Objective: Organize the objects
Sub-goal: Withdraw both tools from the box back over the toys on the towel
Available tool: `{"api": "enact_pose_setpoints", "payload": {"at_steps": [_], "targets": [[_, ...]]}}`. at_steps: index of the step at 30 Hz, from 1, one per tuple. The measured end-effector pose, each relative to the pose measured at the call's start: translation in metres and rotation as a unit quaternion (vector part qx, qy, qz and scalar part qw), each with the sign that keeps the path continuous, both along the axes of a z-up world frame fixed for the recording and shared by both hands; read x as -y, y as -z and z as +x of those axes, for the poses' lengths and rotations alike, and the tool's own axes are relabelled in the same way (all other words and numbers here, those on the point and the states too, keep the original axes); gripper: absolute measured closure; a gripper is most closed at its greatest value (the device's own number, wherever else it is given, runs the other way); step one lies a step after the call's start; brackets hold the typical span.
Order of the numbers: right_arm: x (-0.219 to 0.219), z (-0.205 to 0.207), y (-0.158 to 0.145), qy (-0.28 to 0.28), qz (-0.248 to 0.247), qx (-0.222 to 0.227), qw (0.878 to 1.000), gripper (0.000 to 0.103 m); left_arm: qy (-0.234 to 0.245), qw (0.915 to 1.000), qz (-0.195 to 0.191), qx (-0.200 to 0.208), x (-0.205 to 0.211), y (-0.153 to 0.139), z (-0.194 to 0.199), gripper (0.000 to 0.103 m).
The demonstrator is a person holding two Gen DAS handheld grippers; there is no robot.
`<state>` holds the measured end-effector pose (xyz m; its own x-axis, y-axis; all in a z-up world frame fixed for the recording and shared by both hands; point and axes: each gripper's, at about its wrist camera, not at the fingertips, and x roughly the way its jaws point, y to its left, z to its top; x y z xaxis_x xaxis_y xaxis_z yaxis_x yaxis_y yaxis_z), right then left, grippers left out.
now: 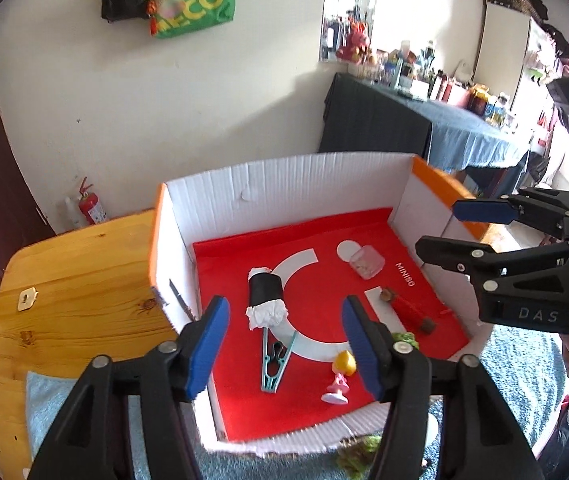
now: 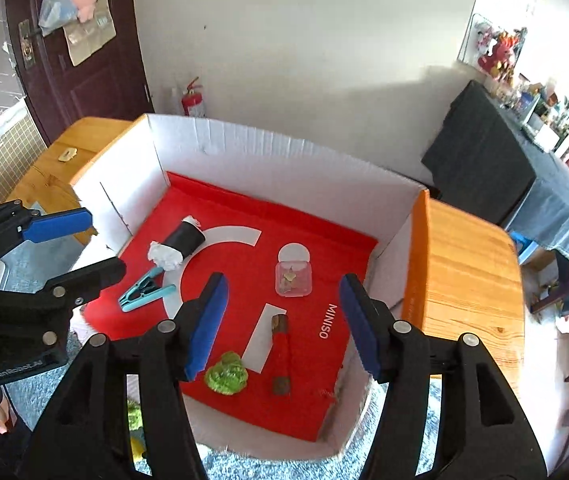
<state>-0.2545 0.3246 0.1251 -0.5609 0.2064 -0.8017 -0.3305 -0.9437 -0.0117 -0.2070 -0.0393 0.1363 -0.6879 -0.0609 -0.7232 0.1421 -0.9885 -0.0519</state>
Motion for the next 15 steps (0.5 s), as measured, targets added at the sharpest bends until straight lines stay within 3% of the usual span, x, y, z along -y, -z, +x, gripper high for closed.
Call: {"api": "enact_pose_setpoints", "payload": {"at_steps": [3, 15], "targets": [[0.005, 0.010, -0.008, 0.001, 0.007, -0.020, 1.000, 0.034, -0.002, 0.9999, 0.001, -0.013, -0.003, -0.007, 0.012, 0.039], [0.039, 0.066, -0.036, 0.000, 0.022, -0.095, 0.995, 0.022, 0.000, 0.9975, -0.006, -0.070, -0.016, -0.026, 0.068, 0.024]]}}
